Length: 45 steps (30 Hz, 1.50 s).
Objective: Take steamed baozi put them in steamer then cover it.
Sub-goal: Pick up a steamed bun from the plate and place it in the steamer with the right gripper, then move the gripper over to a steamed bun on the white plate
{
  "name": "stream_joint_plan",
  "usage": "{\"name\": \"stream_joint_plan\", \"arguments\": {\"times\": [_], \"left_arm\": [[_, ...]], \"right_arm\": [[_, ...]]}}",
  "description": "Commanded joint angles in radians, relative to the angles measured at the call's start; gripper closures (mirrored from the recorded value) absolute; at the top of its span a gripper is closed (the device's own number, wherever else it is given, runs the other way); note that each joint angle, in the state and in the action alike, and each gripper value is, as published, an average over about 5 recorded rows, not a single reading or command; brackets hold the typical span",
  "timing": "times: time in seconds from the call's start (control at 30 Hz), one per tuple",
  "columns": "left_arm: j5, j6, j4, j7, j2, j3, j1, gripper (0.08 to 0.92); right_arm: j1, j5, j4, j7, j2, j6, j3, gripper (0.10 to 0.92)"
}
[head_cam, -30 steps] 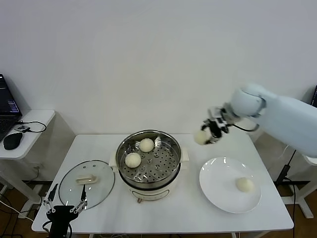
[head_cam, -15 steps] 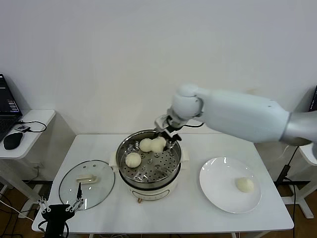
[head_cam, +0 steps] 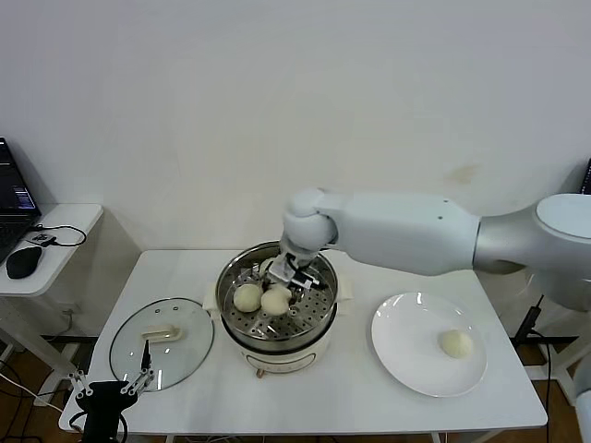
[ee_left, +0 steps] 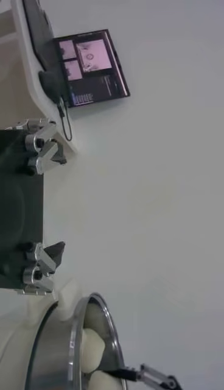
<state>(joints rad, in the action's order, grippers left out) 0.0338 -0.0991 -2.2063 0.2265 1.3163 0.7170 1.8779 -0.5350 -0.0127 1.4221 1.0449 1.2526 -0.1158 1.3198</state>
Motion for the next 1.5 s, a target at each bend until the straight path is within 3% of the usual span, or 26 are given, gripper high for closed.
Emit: {"name": "stream_joint_plan", "arguments": {"times": [0.03, 0.43, 0.7, 0.8, 0.9, 1.17, 1.3, 1.5], "left_arm": [[0.000, -0.002, 0.001, 0.001, 0.001, -0.001, 0.001, 0.177], [-0.002, -0.009, 0.007, 0.004, 0.005, -0.007, 0.003, 0.177], [-0.001, -0.009, 0.005, 0.004, 0.003, -0.005, 0.003, 0.177], [0.000, -0.009, 0.005, 0.004, -0.001, -0.001, 0.000, 0.177], [0.000, -0.008, 0.005, 0.003, -0.007, 0.002, -0.004, 0.177], [0.002, -0.008, 0.007, 0.001, -0.028, 0.002, -0.007, 0.177], [0.002, -0.005, 0.005, -0.001, -0.038, -0.003, -0.014, 0.177], [-0.002, -0.002, 0.005, -0.003, -0.047, -0.021, -0.017, 0.177]], "right_arm": [[0.009, 0.052, 0.003, 0.019, 0.032, -0.098, 0.025, 0.431], [0.011, 0.035, 0.040, 0.023, 0.004, -0.112, 0.037, 0.415], [-0.034, -0.001, 0.055, 0.030, -0.037, -0.101, 0.011, 0.230], [-0.069, -0.034, 0.063, 0.030, -0.081, -0.071, -0.015, 0.206], [-0.101, -0.072, 0.074, 0.034, -0.143, -0.004, -0.055, 0.203], [-0.142, -0.174, 0.164, 0.064, -0.422, 0.359, -0.128, 0.203], [-0.129, -0.151, 0.230, 0.075, -0.593, 0.399, -0.124, 0.203], [0.035, -0.005, 0.275, 0.095, -0.824, 0.353, -0.181, 0.203]]}}
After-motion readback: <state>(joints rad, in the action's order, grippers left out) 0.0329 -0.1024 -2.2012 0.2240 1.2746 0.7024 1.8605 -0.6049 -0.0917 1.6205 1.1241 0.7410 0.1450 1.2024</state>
